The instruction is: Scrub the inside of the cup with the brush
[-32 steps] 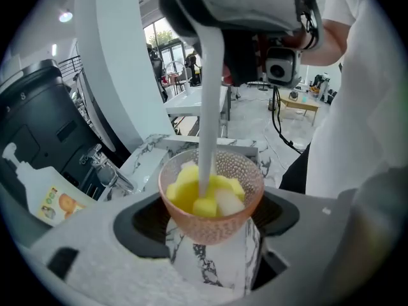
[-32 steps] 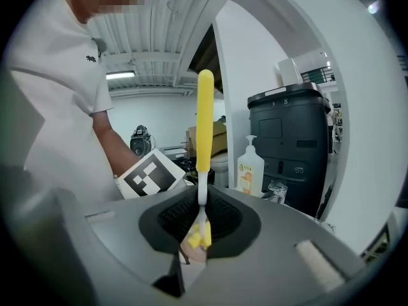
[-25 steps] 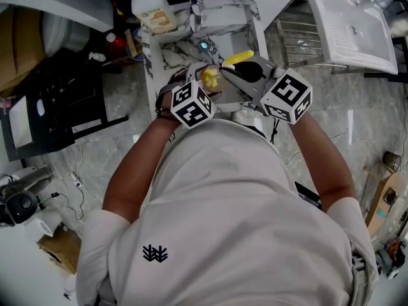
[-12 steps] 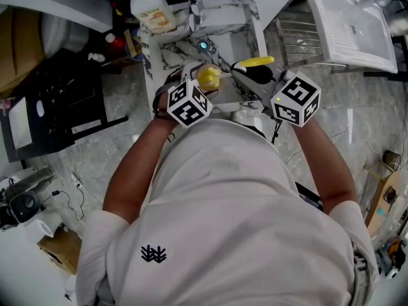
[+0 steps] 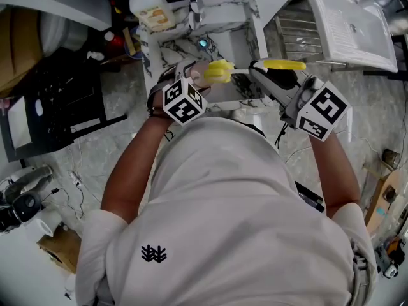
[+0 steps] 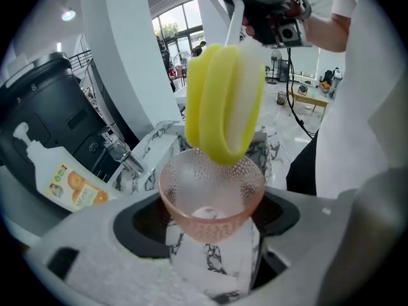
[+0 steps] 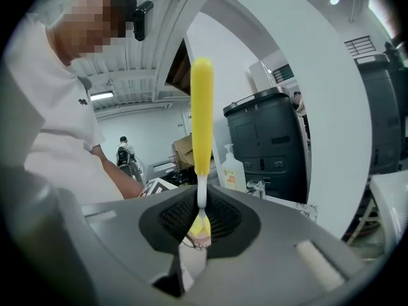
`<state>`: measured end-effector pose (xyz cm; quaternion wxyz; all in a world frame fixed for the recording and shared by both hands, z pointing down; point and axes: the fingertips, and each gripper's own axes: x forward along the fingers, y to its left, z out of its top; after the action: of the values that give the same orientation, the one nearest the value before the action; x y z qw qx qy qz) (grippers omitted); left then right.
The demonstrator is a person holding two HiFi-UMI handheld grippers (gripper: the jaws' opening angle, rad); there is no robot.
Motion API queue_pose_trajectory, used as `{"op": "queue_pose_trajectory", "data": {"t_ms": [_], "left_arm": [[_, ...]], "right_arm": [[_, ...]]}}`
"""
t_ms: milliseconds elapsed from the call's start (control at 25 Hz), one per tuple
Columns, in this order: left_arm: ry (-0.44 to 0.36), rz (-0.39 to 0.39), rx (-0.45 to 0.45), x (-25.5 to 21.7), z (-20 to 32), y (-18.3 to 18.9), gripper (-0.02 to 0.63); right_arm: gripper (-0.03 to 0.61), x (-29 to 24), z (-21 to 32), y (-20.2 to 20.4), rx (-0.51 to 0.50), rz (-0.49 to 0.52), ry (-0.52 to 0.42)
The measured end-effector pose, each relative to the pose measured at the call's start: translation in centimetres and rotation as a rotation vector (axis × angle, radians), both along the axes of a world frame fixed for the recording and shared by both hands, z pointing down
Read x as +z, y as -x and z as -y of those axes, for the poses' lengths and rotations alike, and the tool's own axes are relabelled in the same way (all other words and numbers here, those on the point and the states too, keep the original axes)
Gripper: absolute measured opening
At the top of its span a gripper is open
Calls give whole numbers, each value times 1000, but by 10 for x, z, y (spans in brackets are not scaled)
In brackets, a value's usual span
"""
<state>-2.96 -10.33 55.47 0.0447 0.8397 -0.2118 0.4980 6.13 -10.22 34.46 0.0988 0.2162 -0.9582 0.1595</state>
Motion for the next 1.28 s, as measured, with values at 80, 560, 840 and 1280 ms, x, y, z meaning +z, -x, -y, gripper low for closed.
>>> {"op": "queue_pose_trajectory", "data": {"t_ms": [80,560,840,1280], "left_arm": [[-1,-4,2,-1,0,-1,377],[-8,-13,98,-10,-12,-26,377],[-1,-19,107,-12,-17,-26,377],[-3,-19,59,-4,-20,-16,377]], "right_arm": [[41,-4,0,2,0,13,-8],[41,27,-22,69,-221,-173,-172],[41,48,-12,73,-218,-149,-103],[44,79,13,50,-84,-68,154]]}}
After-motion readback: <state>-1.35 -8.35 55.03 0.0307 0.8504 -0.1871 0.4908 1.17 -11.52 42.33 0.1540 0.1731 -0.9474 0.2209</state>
